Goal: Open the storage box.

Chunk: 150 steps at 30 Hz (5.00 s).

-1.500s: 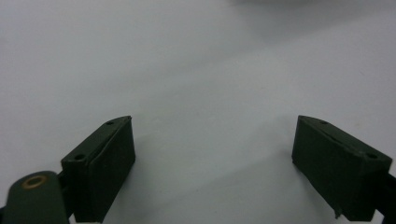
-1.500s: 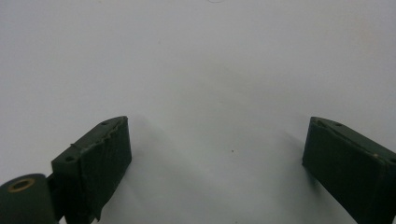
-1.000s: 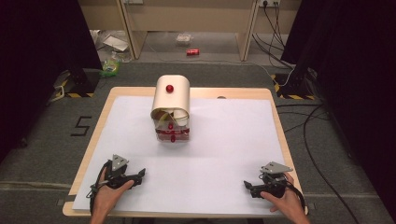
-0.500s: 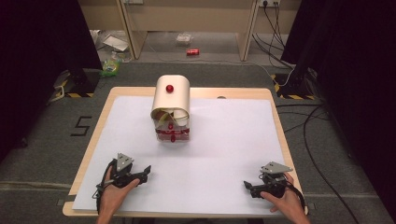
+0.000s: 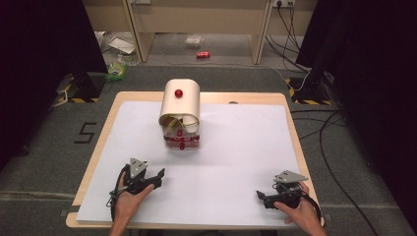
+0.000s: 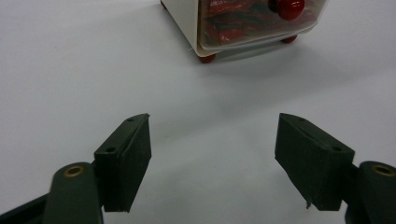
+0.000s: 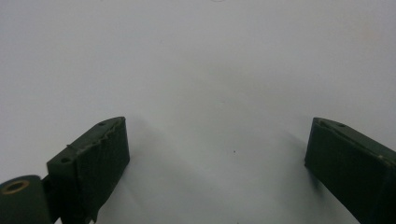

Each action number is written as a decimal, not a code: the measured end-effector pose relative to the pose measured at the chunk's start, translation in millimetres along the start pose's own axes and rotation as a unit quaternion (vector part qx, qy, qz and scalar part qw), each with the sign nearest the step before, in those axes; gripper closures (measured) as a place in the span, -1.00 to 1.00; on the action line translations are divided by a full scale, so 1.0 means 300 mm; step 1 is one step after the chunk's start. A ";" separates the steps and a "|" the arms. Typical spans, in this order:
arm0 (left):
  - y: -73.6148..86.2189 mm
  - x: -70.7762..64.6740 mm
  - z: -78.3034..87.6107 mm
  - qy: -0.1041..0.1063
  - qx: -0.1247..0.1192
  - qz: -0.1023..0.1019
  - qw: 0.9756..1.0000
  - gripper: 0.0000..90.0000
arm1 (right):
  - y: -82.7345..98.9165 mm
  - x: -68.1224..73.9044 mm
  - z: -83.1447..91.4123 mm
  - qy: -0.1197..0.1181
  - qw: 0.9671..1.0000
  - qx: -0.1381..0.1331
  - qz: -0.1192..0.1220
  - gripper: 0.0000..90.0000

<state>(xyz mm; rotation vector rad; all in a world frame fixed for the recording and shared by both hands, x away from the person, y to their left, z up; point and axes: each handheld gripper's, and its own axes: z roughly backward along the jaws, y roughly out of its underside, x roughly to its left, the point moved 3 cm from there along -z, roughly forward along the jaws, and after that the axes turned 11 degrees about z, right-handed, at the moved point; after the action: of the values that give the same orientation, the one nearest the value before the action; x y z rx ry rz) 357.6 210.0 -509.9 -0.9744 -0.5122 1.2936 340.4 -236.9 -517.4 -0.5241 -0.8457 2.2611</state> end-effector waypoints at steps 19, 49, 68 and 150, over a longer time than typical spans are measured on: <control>-0.042 -0.116 -0.082 0.010 -0.021 -0.015 1.000 -0.04 | 0.000 0.001 0.000 -0.001 1.000 0.000 0.000 -0.85; -0.111 -0.200 -0.157 0.017 -0.050 0.000 0.999 0.36 | 0.000 0.002 0.000 -0.001 1.000 0.002 -0.002 -0.86; -0.119 -0.235 -0.201 -0.001 -0.067 0.006 0.998 0.48 | 0.000 0.001 -0.001 -0.001 1.000 0.001 0.001 -0.86; -0.108 -0.288 -0.147 -0.032 -0.090 -0.029 0.995 0.84 | -0.001 0.001 -0.002 -0.003 1.000 0.001 0.002 -0.88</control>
<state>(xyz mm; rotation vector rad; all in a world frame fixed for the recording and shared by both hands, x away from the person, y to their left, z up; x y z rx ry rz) 389.7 114.9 -489.5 -1.0619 -0.7123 1.2455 340.6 -236.3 -517.6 -0.5190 -0.8450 2.2688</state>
